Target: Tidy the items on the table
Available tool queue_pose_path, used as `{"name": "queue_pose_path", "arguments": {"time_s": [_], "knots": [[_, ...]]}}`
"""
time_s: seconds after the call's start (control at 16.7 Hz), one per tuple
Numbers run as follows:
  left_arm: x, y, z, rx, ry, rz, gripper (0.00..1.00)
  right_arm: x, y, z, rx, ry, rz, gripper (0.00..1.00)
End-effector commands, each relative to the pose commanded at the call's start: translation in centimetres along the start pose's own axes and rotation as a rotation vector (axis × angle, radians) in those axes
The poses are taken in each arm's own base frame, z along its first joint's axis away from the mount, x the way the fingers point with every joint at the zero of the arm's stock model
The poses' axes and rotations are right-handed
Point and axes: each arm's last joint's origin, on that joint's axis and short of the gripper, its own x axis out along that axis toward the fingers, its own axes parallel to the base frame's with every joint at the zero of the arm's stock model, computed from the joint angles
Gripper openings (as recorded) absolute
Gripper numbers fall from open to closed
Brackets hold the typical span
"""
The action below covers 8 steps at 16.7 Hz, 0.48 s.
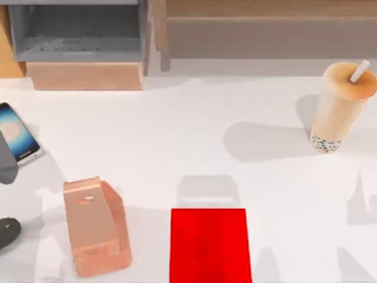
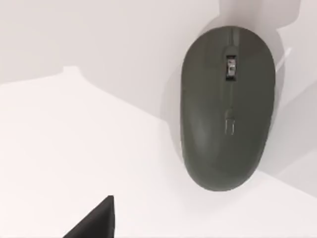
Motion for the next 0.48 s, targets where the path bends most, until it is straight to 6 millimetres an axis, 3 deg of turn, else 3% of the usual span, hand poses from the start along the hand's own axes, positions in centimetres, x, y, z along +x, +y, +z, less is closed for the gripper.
{"name": "queue_pose_path", "arguments": {"time_s": [0.24, 0.48], "knots": [[0.1, -0.1, 0.1, 0.003, -0.001, 0.002, 1.0, 0.0, 0.0, 0.0, 0.0, 0.0, 0.0, 1.0], [2.8, 0.2, 0.2, -0.001, 0.0, -0.001, 1.0, 0.0, 0.0, 0.0, 0.0, 0.0, 0.0, 1.0]]}}
